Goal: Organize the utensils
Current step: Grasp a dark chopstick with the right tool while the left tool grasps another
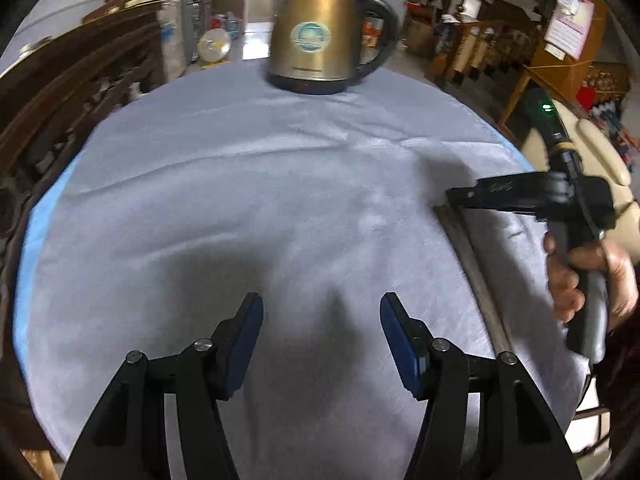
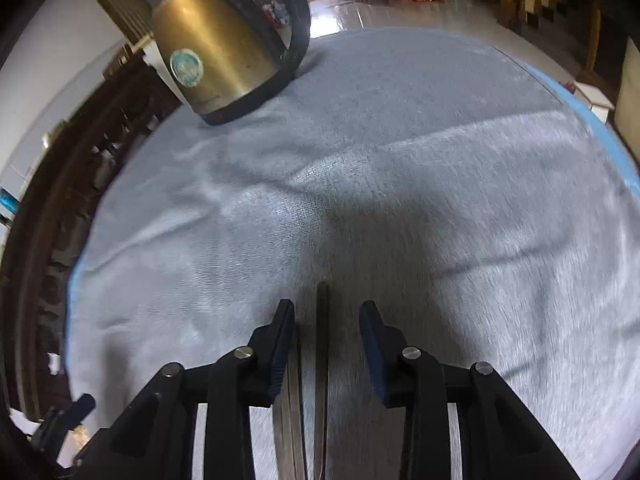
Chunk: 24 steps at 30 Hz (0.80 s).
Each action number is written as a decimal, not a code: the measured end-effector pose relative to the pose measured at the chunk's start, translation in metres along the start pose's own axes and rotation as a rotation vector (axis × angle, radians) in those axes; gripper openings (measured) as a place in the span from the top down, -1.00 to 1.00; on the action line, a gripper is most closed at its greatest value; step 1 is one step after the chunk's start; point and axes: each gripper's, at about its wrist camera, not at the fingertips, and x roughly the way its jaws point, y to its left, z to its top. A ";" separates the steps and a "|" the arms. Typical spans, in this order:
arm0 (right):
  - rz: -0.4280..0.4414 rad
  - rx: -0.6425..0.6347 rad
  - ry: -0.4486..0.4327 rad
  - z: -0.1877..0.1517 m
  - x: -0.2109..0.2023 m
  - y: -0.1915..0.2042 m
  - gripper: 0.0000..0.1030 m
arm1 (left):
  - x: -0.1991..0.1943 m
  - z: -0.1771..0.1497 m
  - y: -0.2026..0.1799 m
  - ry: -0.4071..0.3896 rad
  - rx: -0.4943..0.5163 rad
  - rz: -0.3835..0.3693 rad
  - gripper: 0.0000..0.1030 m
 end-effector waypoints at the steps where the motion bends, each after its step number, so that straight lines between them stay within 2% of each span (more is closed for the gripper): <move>1: -0.035 -0.013 -0.015 0.000 0.001 0.002 0.64 | 0.005 0.003 -0.004 -0.003 0.012 -0.019 -0.20; 4: -0.056 -0.031 -0.016 -0.001 -0.001 -0.002 0.85 | 0.019 0.016 -0.024 -0.011 0.061 -0.066 -0.20; 7: -0.072 -0.025 -0.018 -0.003 -0.007 -0.015 0.85 | 0.033 0.027 -0.047 -0.013 0.102 -0.102 -0.20; 11: -0.028 0.027 -0.011 -0.009 -0.017 -0.041 0.85 | 0.055 0.035 -0.076 0.022 0.136 -0.127 -0.22; 16: 0.016 0.045 -0.005 -0.019 -0.027 -0.064 0.85 | 0.085 0.036 -0.098 0.077 0.186 -0.082 -0.22; 18: 0.034 0.053 -0.004 -0.022 -0.028 -0.067 0.85 | 0.086 0.035 -0.102 0.057 0.218 -0.041 -0.25; 21: 0.060 0.063 -0.007 -0.024 -0.028 -0.071 0.85 | 0.087 0.037 -0.096 0.068 0.205 -0.038 -0.36; 24: 0.072 0.062 -0.012 -0.025 -0.028 -0.072 0.83 | 0.088 0.038 -0.087 0.092 0.203 0.034 -0.43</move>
